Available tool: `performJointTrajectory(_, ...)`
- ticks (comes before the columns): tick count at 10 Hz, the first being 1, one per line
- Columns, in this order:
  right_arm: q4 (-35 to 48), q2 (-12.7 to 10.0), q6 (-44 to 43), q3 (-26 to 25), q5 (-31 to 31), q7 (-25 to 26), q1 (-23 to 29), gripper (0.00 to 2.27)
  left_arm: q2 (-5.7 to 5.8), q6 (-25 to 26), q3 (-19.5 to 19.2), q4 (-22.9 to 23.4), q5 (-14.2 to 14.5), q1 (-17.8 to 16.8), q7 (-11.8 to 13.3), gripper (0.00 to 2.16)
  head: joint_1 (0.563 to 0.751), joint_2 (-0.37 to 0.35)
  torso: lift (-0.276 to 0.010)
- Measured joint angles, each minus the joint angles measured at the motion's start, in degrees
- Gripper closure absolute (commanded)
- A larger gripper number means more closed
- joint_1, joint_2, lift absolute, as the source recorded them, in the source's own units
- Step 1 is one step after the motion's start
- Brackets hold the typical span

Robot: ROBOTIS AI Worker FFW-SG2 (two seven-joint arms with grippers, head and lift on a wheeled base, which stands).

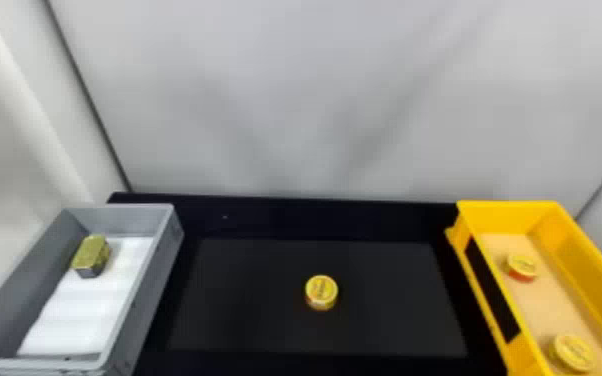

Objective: Pick up the round yellow can and place it in the yellow rectangular box

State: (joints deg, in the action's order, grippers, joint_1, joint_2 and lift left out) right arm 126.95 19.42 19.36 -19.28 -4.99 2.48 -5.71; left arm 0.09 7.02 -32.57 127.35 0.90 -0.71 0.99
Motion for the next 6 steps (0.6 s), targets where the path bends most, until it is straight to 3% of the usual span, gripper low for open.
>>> performJointTrajectory(6, 0.08, 0.00, 0.76, 0.54, 0.12, -0.36, 0.09, 0.17, 0.00, 0.02, 0.32, 0.00, -0.18, 0.09, -0.01, 0.03, 0.684, 0.014, -0.055)
